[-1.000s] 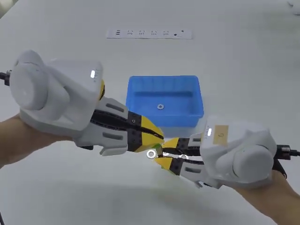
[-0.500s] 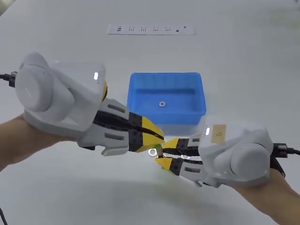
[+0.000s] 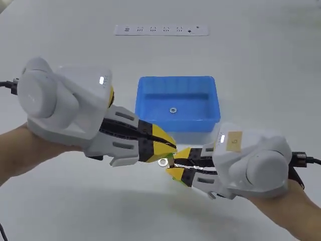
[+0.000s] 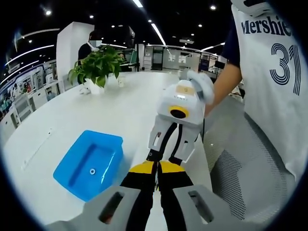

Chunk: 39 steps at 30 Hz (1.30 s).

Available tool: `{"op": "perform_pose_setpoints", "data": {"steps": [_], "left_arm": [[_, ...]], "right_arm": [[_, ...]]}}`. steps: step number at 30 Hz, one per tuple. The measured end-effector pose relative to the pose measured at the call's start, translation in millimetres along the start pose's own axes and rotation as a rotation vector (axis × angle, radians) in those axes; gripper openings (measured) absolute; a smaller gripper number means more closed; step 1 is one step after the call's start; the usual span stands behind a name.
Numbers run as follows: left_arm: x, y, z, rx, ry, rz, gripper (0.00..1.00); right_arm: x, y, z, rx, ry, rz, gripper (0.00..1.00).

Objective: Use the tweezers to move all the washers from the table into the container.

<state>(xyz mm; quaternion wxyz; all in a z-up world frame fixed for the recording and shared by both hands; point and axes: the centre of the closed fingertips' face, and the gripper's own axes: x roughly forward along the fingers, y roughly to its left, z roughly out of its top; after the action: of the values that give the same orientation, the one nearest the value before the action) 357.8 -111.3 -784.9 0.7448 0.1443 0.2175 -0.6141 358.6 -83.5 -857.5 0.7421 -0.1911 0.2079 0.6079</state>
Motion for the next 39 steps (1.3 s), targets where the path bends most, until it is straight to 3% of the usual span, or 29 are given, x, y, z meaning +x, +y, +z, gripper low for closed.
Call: {"op": "perform_pose_setpoints", "data": {"steps": [6, 14, 24, 32, 39], "left_arm": [[-1.0, -0.7, -0.7, -0.029, -0.030, 0.004, 0.06], [-3.5, -3.8, -0.8, -0.021, -0.010, -0.009, 0.06], [-7.1, -10.0, 8.2, -0.002, -0.008, -0.024, 0.05], [-15.7, -6.4, 23.3, 0.038, -0.011, -0.019, 0.05], [-27.3, 10.2, 45.2, 0.096, -0.005, -0.007, 0.05]], "right_arm": [[0.3, 0.5, -0.2, -0.008, 0.006, 0.003, 0.10], [1.3, 6.0, 2.1, -0.022, 0.012, 0.011, 0.10], [-6.5, 10.4, 8.6, -0.023, 0.001, 0.003, 0.10], [-14.1, 2.3, 23.6, -0.039, -0.019, -0.023, 0.10], [-19.9, -18.5, 48.7, -0.086, -0.048, -0.052, 0.10]]}}
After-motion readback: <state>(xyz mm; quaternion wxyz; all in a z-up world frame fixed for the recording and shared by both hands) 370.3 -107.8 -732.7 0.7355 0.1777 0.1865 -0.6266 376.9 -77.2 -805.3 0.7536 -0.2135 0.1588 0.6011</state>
